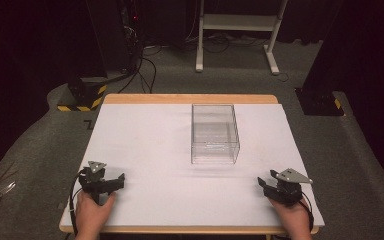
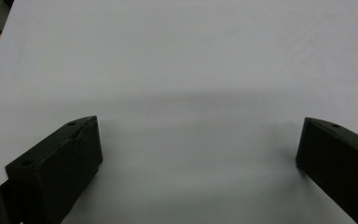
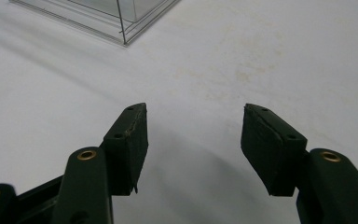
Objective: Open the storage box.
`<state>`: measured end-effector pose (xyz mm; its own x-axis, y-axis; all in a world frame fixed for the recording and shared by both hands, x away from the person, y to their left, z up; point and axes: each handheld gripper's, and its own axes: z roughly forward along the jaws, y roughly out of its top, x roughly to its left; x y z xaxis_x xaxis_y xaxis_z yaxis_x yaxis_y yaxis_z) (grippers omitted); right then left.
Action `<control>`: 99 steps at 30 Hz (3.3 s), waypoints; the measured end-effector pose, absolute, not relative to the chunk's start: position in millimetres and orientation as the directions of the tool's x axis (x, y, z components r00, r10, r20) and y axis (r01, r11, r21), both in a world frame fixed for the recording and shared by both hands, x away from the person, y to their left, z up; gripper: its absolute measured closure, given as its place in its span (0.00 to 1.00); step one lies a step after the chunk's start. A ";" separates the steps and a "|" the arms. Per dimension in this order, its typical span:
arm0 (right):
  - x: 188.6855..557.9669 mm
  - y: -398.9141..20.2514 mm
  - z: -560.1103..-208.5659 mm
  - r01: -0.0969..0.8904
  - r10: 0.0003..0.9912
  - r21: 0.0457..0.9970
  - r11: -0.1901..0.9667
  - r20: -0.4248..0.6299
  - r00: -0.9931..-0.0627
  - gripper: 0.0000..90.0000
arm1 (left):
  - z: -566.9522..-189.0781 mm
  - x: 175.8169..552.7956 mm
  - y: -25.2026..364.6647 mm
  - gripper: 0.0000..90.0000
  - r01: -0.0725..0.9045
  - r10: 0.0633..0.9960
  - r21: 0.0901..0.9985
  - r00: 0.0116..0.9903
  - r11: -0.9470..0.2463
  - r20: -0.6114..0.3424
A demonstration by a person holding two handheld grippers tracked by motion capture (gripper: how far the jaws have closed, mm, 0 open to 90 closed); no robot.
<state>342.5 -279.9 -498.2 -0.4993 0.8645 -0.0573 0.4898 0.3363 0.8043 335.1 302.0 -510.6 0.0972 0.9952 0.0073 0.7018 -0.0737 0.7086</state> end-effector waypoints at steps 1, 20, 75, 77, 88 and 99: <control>342.0 -279.1 -497.9 0.487 0.865 0.805 0.340 -0.063 -0.499 0.46 | -510.6 335.1 302.0 0.00 0.702 0.995 0.709 0.097 -0.074 0.007; 331.2 -247.9 -478.3 0.412 0.855 0.857 0.309 -0.060 -0.516 0.45 | -510.6 335.2 302.0 0.00 0.702 0.995 0.708 0.097 -0.073 0.007; 364.7 -165.2 -461.9 0.411 0.794 0.853 0.323 -0.008 -0.608 0.47 | -510.4 335.2 301.8 0.00 0.702 0.995 0.708 0.098 -0.075 0.009; 365.4 -163.9 -464.1 0.413 0.796 0.851 0.325 -0.010 -0.605 0.47 | -510.5 335.2 301.8 0.00 0.702 0.995 0.708 0.098 -0.075 0.009; 364.3 -161.6 -464.8 0.397 0.793 0.874 0.279 0.024 -0.609 0.50 | -510.6 335.0 301.6 0.01 0.700 0.995 0.710 0.096 -0.075 0.010; 389.1 -159.9 -466.4 0.382 0.773 0.891 0.244 0.059 -0.632 0.58 | -510.5 334.8 301.7 0.01 0.700 0.995 0.710 0.098 -0.079 0.013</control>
